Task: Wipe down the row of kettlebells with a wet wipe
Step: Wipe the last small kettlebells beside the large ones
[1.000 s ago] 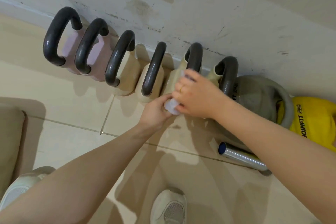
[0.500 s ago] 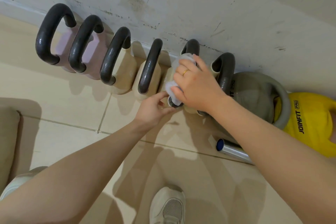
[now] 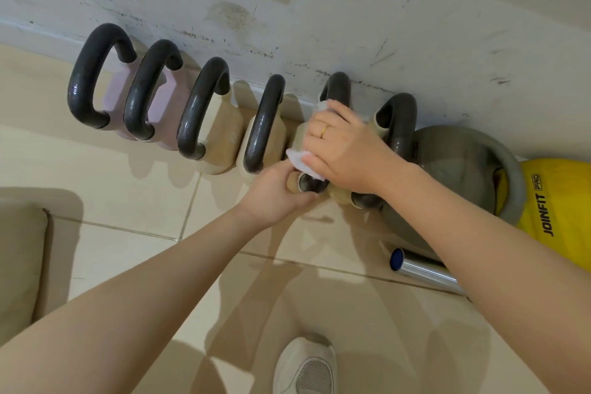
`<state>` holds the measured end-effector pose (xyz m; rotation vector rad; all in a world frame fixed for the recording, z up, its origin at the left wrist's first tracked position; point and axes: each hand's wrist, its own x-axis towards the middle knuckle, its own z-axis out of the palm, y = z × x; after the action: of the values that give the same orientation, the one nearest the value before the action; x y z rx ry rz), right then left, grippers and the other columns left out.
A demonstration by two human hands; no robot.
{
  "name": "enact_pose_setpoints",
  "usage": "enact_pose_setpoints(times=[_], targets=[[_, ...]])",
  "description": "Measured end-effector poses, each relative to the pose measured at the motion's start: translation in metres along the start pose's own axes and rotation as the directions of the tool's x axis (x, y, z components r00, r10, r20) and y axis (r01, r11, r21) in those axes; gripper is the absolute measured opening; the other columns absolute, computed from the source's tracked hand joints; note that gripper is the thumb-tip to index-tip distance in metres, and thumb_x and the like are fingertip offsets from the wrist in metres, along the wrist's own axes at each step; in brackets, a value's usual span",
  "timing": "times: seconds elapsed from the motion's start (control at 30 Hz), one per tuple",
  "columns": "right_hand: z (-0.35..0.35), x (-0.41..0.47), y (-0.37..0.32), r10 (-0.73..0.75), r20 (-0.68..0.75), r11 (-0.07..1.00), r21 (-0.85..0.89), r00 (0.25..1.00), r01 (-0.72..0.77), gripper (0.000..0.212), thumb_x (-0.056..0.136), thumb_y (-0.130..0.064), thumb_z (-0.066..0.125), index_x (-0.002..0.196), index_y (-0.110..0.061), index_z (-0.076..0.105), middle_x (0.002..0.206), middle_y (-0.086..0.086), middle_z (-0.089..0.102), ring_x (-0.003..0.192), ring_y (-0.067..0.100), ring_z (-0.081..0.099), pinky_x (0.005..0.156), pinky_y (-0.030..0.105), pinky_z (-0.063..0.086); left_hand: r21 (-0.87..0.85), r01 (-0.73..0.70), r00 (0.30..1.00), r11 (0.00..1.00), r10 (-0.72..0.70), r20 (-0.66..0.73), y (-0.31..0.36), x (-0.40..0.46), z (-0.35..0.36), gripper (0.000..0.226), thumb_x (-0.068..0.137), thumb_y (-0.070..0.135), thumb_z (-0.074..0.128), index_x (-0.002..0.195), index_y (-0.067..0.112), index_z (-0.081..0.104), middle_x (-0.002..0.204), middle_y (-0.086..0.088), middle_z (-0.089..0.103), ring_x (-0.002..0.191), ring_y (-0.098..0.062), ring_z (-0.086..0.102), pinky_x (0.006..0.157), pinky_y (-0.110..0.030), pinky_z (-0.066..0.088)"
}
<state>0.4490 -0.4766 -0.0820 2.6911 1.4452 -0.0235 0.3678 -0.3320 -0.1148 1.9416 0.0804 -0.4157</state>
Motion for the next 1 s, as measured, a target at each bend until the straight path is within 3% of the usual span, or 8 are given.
enact_pose_setpoints(times=[0.13, 0.23, 0.33, 0.57, 0.63, 0.77, 0.9, 1.0], targets=[[-0.007, 0.008, 0.026, 0.157, 0.102, 0.961, 0.215, 0.982, -0.176, 0.048, 0.095, -0.034, 0.021, 0.114, -0.009, 0.057, 0.130, 0.010, 0.053, 0.135, 0.026, 0.032, 0.116, 0.038, 0.010, -0.157, 0.091, 0.995, 0.983, -0.095, -0.019, 0.022, 0.012, 0.001, 0.028, 0.073, 0.028, 0.076, 0.087, 0.015, 0.056, 0.072, 0.009, 0.053, 0.066, -0.006, 0.050, 0.058, -0.011, 0.039], [-0.004, 0.023, 0.036, 0.280, 0.162, 0.911, 0.267, 0.946, -0.316, 0.043, 0.100, -0.030, 0.022, 0.126, -0.009, 0.049, 0.143, 0.007, 0.040, 0.143, 0.023, 0.016, 0.117, 0.039, 0.014, -0.209, 0.169, 0.983, 0.963, -0.179, -0.028, 0.026, 0.022, 0.003, 0.041, 0.072, 0.035, 0.077, 0.092, 0.004, 0.059, 0.072, 0.000, 0.051, 0.064, -0.012, 0.049, 0.062, -0.018, 0.040], [-0.001, 0.012, 0.025, 0.228, 0.104, 0.931, 0.269, 0.968, -0.248, 0.046, 0.097, -0.033, 0.023, 0.118, -0.009, 0.056, 0.137, 0.008, 0.047, 0.141, 0.027, 0.019, 0.116, 0.042, 0.017, -0.111, 0.145, 0.989, 0.983, -0.147, -0.005, 0.024, 0.023, 0.000, 0.041, 0.072, 0.036, 0.074, 0.089, 0.002, 0.059, 0.071, 0.000, 0.052, 0.066, -0.014, 0.049, 0.066, -0.029, 0.040], [-0.010, 0.015, 0.026, 0.148, 0.045, 0.931, 0.331, 0.988, -0.154, 0.044, 0.094, -0.035, 0.027, 0.098, -0.008, 0.062, 0.111, 0.007, 0.059, 0.120, 0.025, 0.043, 0.108, 0.038, 0.026, -0.105, 0.067, 0.997, 0.992, -0.062, 0.050, 0.004, -0.009, -0.004, 0.032, 0.070, 0.030, 0.077, 0.071, 0.012, 0.051, 0.062, 0.005, 0.051, 0.061, -0.006, 0.045, 0.061, -0.020, 0.038], [-0.014, 0.025, 0.031, 0.273, 0.106, 0.831, 0.474, 0.956, -0.290, 0.040, 0.096, -0.033, 0.029, 0.093, -0.007, 0.059, 0.100, 0.006, 0.054, 0.100, 0.020, 0.046, 0.090, 0.034, 0.037, -0.090, 0.035, 0.996, 0.995, -0.028, 0.083, -0.002, -0.019, -0.003, 0.031, 0.071, 0.027, 0.078, 0.073, 0.011, 0.052, 0.063, 0.004, 0.051, 0.060, -0.003, 0.043, 0.058, -0.015, 0.035], [-0.016, 0.032, 0.022, 0.503, 0.280, 0.362, 0.791, 0.818, -0.494, 0.029, 0.096, -0.024, 0.041, 0.070, -0.021, 0.053, 0.074, -0.005, 0.047, 0.073, 0.011, 0.044, 0.070, 0.027, 0.034, -0.031, -0.023, 0.996, 0.999, 0.026, 0.090, -0.011, -0.028, -0.001, 0.044, 0.066, 0.039, 0.070, 0.081, 0.002, 0.052, 0.073, -0.006, 0.049, 0.067, -0.008, 0.040, 0.060, -0.016, 0.032], [-0.020, 0.020, 0.010, 0.404, 0.199, 0.484, 0.782, 0.893, -0.393, 0.029, 0.087, -0.026, 0.046, 0.073, -0.004, 0.056, 0.081, 0.006, 0.050, 0.076, 0.013, 0.047, 0.068, 0.018, 0.035, -0.029, -0.038, 0.997, 0.999, 0.040, 0.071, -0.019, -0.034, -0.003, 0.054, 0.059, 0.053, 0.065, 0.084, 0.006, 0.055, 0.078, -0.015, 0.054, 0.070, -0.017, 0.045, 0.066, -0.022, 0.038], [-0.019, 0.022, 0.014, 0.497, 0.320, 0.189, 0.867, 0.806, -0.461, 0.033, 0.092, -0.032, 0.043, 0.087, -0.004, 0.059, 0.079, 0.006, 0.052, 0.075, 0.016, 0.049, 0.074, 0.028, 0.038, -0.029, -0.035, 0.996, 0.999, 0.037, 0.082, -0.023, -0.037, -0.004, 0.057, 0.058, 0.056, 0.062, 0.088, 0.007, 0.057, 0.084, -0.018, 0.058, 0.076, -0.023, 0.047, 0.073, -0.033, 0.041]])
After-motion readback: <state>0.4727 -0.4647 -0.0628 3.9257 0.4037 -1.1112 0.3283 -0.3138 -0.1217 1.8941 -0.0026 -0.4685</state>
